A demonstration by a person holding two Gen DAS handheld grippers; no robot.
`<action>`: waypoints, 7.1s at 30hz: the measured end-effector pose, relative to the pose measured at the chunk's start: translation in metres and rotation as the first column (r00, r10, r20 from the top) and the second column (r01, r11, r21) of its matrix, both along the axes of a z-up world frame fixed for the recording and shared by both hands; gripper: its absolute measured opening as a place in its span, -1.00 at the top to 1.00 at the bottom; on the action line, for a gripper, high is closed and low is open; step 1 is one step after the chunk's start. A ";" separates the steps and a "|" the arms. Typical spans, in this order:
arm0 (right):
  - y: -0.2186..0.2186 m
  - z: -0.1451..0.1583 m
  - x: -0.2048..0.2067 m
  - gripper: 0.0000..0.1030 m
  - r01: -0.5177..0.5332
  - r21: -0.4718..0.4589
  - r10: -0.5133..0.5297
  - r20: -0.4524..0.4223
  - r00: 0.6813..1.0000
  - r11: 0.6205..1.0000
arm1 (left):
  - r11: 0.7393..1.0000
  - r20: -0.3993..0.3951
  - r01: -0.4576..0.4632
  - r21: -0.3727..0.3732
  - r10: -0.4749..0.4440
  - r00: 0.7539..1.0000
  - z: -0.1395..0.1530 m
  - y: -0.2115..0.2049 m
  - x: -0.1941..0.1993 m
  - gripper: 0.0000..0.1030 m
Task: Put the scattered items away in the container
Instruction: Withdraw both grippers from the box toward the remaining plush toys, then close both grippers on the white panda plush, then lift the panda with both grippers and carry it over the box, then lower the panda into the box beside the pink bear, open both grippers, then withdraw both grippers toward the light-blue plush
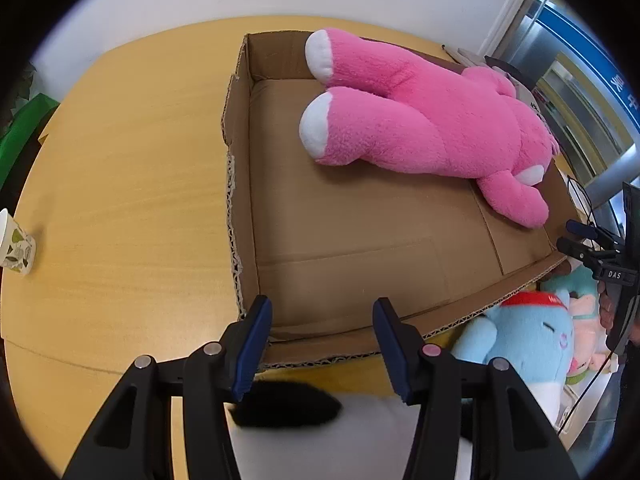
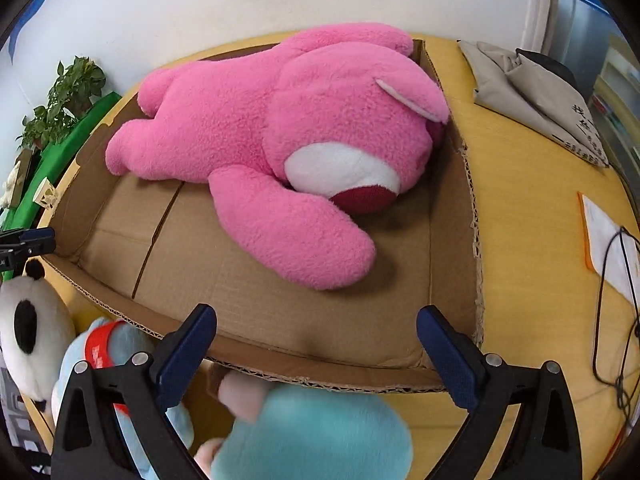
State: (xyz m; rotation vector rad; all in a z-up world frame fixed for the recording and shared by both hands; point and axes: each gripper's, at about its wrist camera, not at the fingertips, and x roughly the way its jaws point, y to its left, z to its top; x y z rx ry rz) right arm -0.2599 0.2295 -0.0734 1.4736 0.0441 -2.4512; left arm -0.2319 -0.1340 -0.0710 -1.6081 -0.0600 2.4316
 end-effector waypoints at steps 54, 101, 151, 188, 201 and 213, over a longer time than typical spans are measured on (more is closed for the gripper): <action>-0.059 0.109 0.271 -0.99 0.108 0.013 -0.090 -0.452 0.887 0.994 | 0.993 -0.479 -0.029 0.114 0.081 0.874 0.086 0.066 0.260 -0.57; -0.279 -0.006 0.120 -0.87 -0.573 -0.188 0.586 0.015 0.810 0.798 | 0.765 -0.016 0.046 0.642 -0.048 0.999 -0.097 -0.088 0.186 -0.51; -0.165 0.184 0.025 -0.39 -0.529 -0.177 0.285 -0.681 0.674 0.830 | 0.884 -0.401 0.253 0.394 -0.082 0.912 0.111 0.003 0.003 0.41; -0.229 -0.007 -0.052 -0.83 -0.472 -0.173 0.467 -0.072 0.881 0.864 | 0.998 -0.157 -0.051 0.049 0.058 0.986 -0.007 0.036 0.003 0.28; -0.204 0.062 -0.041 -0.74 -0.426 -0.213 0.384 -0.211 0.899 0.879 | 0.985 -0.290 -0.061 0.161 0.106 0.951 0.038 0.023 0.086 0.01; -0.199 0.076 0.017 -0.90 -0.353 -0.092 0.309 -0.316 0.897 0.931 | 0.993 -0.365 -0.027 0.112 0.066 0.929 0.060 0.046 0.144 -0.36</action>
